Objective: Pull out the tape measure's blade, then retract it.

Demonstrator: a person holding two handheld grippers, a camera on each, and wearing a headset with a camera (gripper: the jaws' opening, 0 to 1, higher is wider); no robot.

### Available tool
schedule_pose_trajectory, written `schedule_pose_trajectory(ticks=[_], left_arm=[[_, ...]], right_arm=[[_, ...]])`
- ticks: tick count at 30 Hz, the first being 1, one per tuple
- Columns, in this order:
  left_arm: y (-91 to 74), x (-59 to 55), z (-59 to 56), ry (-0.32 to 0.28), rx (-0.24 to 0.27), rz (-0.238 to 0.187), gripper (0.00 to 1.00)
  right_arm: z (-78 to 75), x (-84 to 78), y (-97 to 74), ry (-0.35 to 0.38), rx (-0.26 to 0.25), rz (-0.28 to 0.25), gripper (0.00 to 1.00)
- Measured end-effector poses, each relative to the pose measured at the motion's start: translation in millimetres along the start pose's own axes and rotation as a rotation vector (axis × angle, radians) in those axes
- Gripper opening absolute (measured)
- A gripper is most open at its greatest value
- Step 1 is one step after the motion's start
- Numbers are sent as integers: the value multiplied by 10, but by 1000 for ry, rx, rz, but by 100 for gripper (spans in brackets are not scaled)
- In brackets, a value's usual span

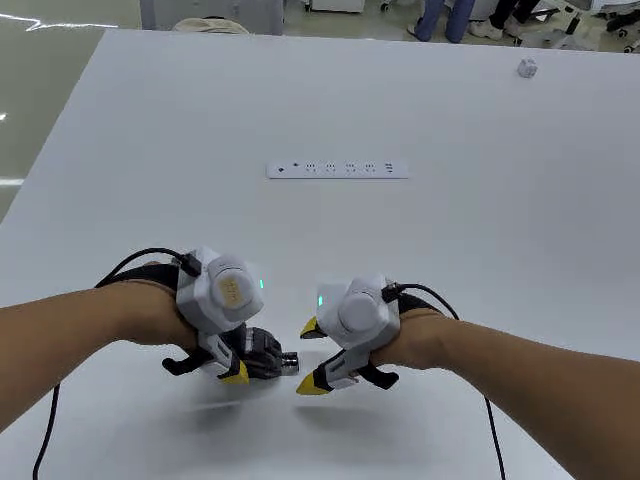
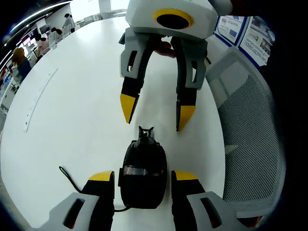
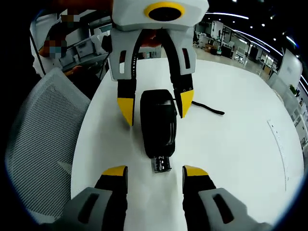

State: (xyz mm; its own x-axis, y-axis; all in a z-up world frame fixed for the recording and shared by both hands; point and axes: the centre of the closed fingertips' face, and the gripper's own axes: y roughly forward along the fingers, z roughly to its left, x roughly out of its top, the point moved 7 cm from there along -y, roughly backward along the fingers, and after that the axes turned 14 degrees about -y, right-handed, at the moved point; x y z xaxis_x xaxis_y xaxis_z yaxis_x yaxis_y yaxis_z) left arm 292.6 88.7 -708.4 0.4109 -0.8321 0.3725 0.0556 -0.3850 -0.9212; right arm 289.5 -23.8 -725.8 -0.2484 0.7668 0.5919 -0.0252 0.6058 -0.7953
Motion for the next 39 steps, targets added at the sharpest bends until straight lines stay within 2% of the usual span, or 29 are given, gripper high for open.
schedule_pose_trajectory(ticks=[5,6,7,8,12,19,24,30,35,39], left_arm=[[60,45,-21,18,3,15,43],[72,48,-29,27,4,15,40],[76,55,18,62,50,16,36],[94,43,-12,72,34,15,36],[64,29,15,54,25,-4,35],[75,18,19,72,42,-16,34],[78,11,20,70,47,-31,34],[81,-4,10,68,57,-54,35],[83,-7,6,62,58,-66,35],[86,-7,11,58,54,-65,35]], right_arm=[[-54,19,58,-22,20,24,43],[-57,24,70,-34,29,30,42],[-59,34,80,-42,38,32,40],[-63,45,92,-43,46,35,38],[-67,83,130,-68,65,40,31],[-74,96,195,-130,74,98,23],[-99,103,239,-141,79,133,21],[-127,103,263,-116,69,153,15],[-131,82,277,-67,60,151,14],[-125,73,279,-68,57,143,14]])
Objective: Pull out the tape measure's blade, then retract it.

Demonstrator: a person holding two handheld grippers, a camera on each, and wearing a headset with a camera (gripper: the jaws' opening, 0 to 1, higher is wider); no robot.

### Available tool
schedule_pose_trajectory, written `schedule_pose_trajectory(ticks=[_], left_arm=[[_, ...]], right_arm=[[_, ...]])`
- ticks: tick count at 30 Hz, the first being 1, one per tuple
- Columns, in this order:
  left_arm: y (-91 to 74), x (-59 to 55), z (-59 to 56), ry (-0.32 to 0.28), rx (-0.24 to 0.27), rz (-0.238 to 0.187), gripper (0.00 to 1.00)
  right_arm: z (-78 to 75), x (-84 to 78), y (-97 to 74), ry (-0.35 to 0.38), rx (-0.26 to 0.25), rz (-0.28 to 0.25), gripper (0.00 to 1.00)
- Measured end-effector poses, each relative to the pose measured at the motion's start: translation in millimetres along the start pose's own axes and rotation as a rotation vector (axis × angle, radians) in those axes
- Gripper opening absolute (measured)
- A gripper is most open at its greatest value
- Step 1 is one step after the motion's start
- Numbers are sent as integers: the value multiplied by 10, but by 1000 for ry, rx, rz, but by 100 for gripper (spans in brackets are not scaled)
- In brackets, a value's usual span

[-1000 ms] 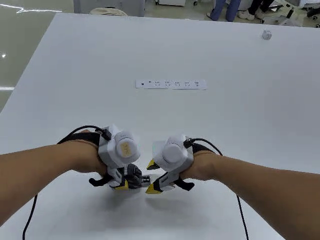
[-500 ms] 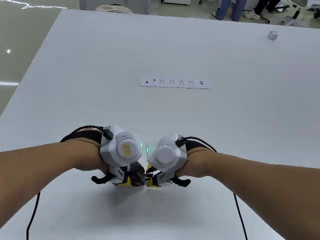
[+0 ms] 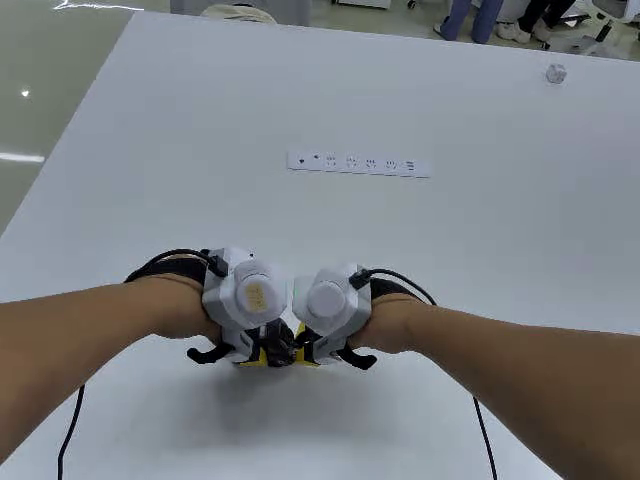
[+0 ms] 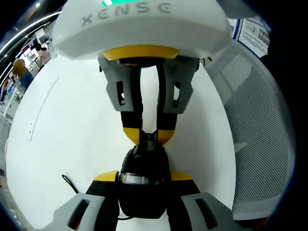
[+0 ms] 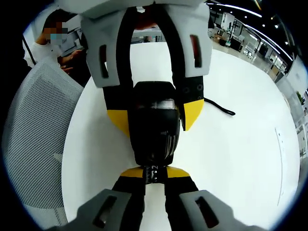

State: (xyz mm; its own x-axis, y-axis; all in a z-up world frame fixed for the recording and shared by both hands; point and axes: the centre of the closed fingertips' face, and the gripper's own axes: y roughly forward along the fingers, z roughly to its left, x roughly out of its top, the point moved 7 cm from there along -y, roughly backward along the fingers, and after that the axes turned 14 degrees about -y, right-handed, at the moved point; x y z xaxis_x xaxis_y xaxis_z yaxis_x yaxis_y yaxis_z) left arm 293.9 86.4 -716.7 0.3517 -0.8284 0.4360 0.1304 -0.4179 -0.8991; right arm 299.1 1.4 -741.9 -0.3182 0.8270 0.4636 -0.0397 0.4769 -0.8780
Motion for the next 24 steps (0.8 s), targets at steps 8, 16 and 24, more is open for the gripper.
schedule_pose_trajectory(ticks=[8,16,24], left_arm=[[2,-9,10,-3,-8,-9,35],[16,-8,12,-9,1,-12,35],[16,-19,5,3,-9,-20,35]], right_arm=[[-3,25,17,-53,21,77,13],[-18,-43,0,16,21,81,13],[-2,-63,-12,42,21,77,13]])
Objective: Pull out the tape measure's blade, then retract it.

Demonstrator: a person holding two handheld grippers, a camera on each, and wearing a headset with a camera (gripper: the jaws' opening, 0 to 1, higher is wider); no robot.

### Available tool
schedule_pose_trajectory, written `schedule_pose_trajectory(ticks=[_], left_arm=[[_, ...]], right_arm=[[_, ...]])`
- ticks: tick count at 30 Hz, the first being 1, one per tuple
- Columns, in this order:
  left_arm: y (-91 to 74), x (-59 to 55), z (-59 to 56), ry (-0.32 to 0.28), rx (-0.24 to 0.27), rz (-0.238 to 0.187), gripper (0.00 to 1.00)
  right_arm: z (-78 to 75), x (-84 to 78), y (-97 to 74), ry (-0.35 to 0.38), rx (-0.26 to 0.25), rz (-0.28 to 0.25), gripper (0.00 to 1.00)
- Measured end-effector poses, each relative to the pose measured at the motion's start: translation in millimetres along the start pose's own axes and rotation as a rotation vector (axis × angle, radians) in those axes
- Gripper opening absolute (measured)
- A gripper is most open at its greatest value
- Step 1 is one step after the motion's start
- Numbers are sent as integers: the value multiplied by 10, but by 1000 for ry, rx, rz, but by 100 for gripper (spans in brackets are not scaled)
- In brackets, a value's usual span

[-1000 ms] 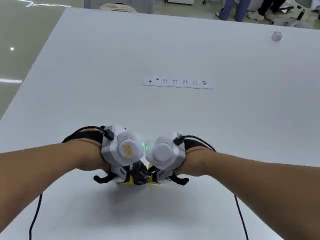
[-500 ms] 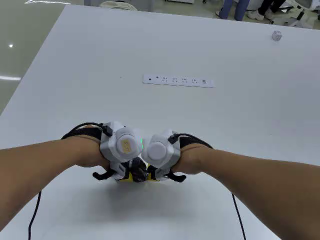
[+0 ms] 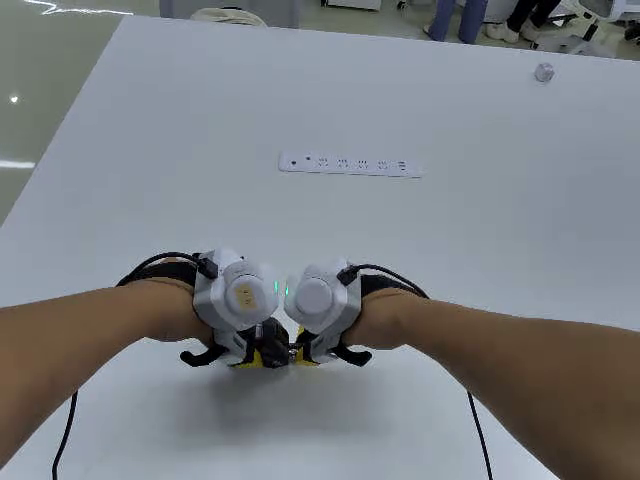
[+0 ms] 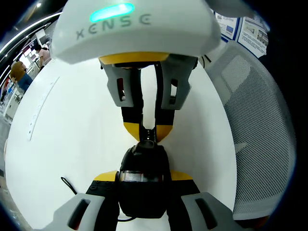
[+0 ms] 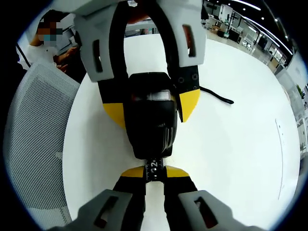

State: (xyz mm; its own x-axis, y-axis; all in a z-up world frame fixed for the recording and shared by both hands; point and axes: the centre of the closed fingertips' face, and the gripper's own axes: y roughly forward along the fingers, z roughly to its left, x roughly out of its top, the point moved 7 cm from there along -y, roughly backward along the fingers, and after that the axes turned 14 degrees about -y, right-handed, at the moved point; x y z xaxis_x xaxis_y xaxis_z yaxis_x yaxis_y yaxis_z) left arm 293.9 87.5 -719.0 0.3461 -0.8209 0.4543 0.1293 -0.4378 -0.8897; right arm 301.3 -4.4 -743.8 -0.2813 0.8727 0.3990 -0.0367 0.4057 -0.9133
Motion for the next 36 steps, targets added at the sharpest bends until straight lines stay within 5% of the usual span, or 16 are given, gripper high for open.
schedule_pose_trajectory(ticks=[11,36], left_arm=[[3,-4,-2,13,-6,-1,35],[-1,-11,4,-11,0,4,35]], right_arm=[[9,-32,-24,56,3,-14,12],[29,-132,-76,-10,4,26,13]])
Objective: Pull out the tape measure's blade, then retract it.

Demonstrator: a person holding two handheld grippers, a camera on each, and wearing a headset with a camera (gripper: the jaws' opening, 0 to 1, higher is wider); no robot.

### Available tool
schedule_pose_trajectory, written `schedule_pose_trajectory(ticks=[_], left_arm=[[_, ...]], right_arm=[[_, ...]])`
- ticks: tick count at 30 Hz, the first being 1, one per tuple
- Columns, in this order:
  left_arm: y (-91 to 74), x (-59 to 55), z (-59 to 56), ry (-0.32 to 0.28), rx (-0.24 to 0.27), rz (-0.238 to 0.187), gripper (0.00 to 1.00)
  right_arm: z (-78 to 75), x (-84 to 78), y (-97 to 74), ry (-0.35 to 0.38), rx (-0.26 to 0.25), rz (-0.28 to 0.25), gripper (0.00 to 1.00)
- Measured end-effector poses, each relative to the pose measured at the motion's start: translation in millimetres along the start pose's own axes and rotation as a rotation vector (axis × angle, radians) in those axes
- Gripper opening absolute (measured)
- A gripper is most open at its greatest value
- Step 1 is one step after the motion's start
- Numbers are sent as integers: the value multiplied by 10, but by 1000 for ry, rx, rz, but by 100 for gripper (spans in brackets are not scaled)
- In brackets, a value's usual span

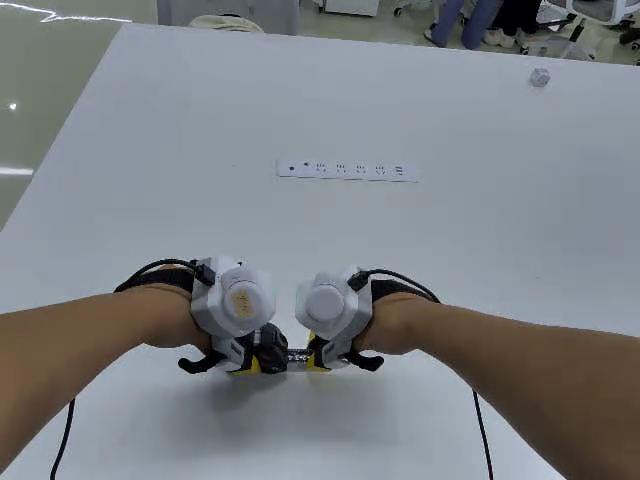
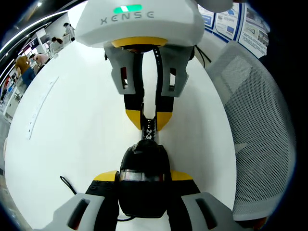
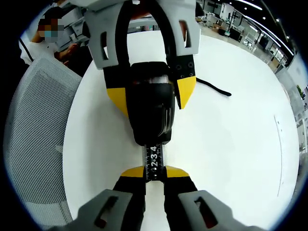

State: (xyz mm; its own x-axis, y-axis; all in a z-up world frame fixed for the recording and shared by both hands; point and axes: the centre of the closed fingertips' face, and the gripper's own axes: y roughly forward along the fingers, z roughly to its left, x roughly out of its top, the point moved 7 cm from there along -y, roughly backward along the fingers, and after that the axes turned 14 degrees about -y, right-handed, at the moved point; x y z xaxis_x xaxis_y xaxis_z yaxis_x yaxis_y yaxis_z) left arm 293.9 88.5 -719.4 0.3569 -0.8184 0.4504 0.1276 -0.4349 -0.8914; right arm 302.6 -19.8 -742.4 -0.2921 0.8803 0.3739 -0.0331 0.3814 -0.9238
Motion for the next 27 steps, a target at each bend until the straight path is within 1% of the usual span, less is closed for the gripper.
schedule_pose_trajectory(ticks=[12,27], left_arm=[[9,-27,-2,-5,-6,4,36],[12,-33,0,-16,-10,5,36]], right_arm=[[5,-36,-21,-3,4,7,13],[26,-106,-58,-2,7,22,13]])
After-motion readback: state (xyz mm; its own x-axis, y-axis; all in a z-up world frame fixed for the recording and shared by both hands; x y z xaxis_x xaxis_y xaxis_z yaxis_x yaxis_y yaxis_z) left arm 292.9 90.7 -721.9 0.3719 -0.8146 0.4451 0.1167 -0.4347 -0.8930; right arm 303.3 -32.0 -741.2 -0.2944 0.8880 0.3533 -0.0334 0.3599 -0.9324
